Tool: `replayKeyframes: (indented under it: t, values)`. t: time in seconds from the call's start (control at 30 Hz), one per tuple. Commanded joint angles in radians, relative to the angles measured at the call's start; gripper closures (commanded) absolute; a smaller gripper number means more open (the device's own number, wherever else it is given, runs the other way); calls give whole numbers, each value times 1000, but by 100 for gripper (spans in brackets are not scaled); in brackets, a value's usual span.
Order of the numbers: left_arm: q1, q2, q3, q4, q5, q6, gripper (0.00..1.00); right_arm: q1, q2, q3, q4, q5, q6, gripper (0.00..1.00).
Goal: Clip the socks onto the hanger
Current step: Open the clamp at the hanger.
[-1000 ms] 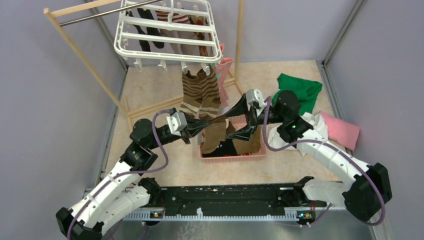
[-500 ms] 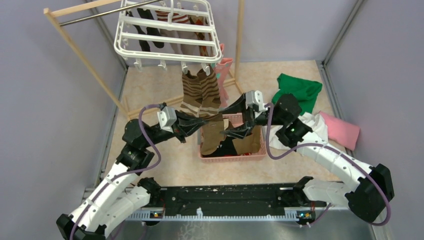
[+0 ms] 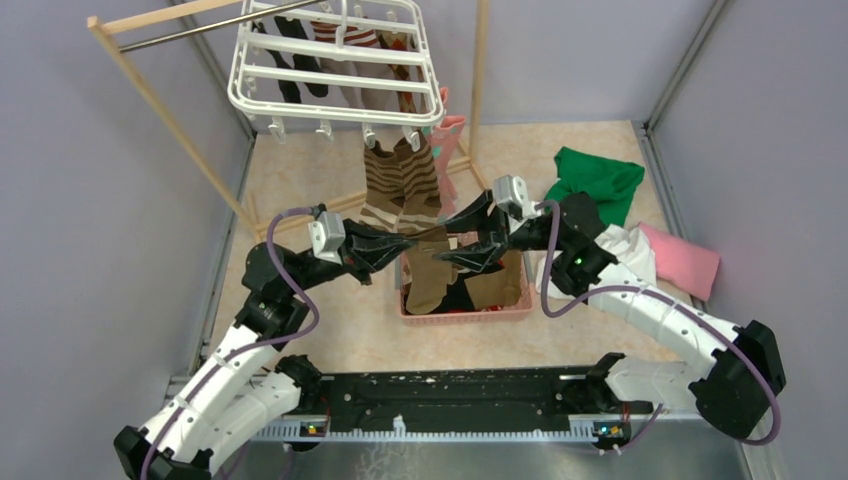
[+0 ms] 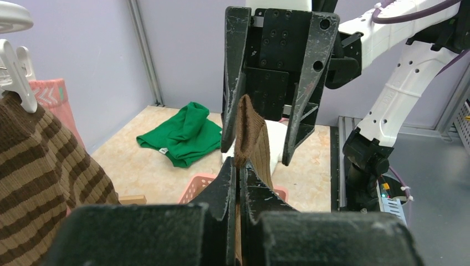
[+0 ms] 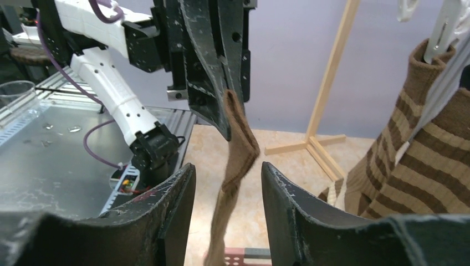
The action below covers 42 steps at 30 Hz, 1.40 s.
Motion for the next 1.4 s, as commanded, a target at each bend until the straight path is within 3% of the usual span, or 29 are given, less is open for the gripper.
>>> replayKeyframes:
  t: [0.0,0.1,0.3,0.43,0.7,0.9,0.97,1.1,1.17,1.23,1.3,1.37]
  values:
    - [4,4,-18,97,-10,-33,100,24,6,29,103,10,46,55]
    - [5,1,-23,105,-20,-40,100,25,11,28,131,16,57,64]
    - [8,-1,-27,117,-34,-50,100,26,18,39,140,13,52,98]
    - [11,0,-41,142,-65,-92,100,26,20,46,124,14,32,100]
    - [96,-119,-65,-68,-177,-96,53,-12,20,54,145,42,97,100]
    - [265,-168,-81,-128,-62,-165,22,-28,13,57,92,50,77,100]
    - [296,-153,-56,-150,-50,-176,4,-28,12,60,77,46,73,100]
    - [375,-103,-9,-162,16,-163,1,-31,8,62,39,41,47,100]
    - [444,-62,-6,-103,115,-196,1,-33,5,59,38,36,42,100]
    - [551,-24,-36,72,250,-311,1,-33,3,56,39,30,36,100]
    - [696,24,-104,401,393,-542,1,-34,3,50,47,20,29,100]
    - [810,100,-171,822,433,-821,1,-35,0,43,60,13,26,100]
